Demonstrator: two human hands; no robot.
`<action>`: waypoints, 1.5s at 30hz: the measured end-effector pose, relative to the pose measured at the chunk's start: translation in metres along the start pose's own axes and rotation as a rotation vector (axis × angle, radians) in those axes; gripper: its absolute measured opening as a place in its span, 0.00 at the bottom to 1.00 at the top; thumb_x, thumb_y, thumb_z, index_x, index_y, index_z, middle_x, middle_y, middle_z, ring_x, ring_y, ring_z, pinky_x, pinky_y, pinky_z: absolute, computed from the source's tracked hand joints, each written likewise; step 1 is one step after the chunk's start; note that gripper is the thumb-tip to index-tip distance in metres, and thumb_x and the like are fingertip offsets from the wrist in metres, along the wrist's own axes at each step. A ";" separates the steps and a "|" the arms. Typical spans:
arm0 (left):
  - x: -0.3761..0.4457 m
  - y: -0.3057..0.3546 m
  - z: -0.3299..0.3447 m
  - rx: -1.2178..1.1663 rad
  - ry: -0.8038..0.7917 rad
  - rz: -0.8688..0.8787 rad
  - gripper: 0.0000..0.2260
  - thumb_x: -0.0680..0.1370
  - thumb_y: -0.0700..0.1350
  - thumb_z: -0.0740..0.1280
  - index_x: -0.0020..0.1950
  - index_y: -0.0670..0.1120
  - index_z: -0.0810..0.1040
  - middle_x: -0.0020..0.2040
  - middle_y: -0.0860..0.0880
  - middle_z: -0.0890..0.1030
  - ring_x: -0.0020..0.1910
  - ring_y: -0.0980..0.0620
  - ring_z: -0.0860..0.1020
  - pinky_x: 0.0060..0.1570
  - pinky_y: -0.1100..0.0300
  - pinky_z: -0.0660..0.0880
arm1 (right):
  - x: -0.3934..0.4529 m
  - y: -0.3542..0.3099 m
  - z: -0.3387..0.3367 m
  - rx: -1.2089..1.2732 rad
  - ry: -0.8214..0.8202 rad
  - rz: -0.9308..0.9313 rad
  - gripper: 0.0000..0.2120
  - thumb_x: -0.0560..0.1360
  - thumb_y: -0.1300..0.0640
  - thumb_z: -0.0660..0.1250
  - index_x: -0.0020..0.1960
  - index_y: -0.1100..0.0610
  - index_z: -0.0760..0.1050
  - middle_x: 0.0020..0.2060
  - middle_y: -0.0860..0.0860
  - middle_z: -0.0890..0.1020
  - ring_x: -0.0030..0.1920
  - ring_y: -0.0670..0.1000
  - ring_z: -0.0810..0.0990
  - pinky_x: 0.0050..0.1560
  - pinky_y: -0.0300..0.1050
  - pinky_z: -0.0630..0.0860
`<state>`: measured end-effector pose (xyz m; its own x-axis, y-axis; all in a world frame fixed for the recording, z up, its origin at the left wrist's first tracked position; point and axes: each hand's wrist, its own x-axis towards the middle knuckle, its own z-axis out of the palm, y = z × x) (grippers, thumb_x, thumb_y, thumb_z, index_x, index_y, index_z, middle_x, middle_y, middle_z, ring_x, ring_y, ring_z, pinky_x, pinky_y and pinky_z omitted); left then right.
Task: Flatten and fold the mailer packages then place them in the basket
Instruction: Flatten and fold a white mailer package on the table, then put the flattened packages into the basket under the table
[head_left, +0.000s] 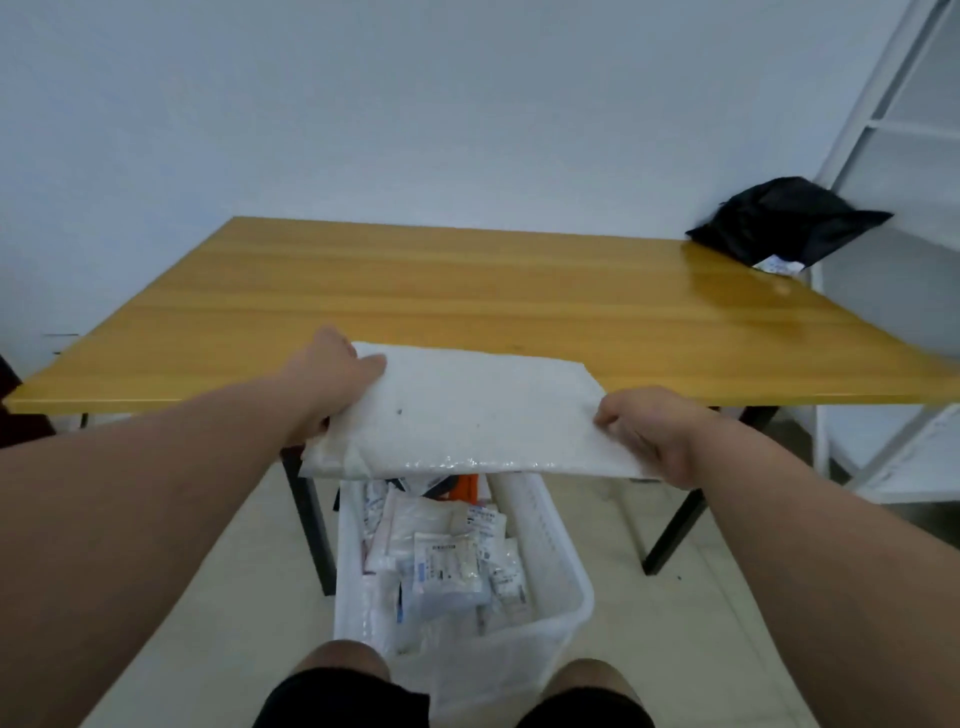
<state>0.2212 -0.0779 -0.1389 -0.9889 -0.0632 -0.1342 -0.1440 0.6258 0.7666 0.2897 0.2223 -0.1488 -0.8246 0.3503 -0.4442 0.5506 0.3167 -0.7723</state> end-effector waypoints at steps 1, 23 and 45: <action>-0.011 -0.005 -0.003 0.011 -0.088 -0.041 0.15 0.80 0.53 0.65 0.53 0.42 0.69 0.42 0.43 0.72 0.36 0.47 0.70 0.31 0.58 0.68 | -0.009 0.005 0.000 -0.041 -0.017 0.037 0.03 0.73 0.59 0.65 0.46 0.58 0.74 0.46 0.58 0.74 0.44 0.57 0.71 0.41 0.47 0.69; 0.059 -0.130 0.115 0.087 -0.552 -0.471 0.28 0.76 0.44 0.72 0.74 0.53 0.66 0.52 0.48 0.77 0.46 0.50 0.77 0.39 0.59 0.73 | 0.115 0.091 0.097 -0.463 -0.122 0.232 0.28 0.79 0.53 0.60 0.76 0.60 0.59 0.69 0.58 0.71 0.66 0.58 0.72 0.63 0.46 0.69; 0.001 0.047 0.085 0.447 -1.001 -0.124 0.20 0.82 0.52 0.62 0.70 0.43 0.69 0.60 0.42 0.80 0.51 0.44 0.82 0.54 0.41 0.79 | 0.042 -0.002 0.044 -0.434 -0.455 -0.014 0.13 0.80 0.62 0.62 0.64 0.57 0.75 0.55 0.54 0.82 0.48 0.51 0.82 0.49 0.45 0.76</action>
<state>0.2162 0.0174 -0.1566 -0.4636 0.3864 -0.7973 -0.0150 0.8963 0.4431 0.2480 0.1973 -0.1863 -0.7524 -0.0364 -0.6577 0.4630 0.6810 -0.5673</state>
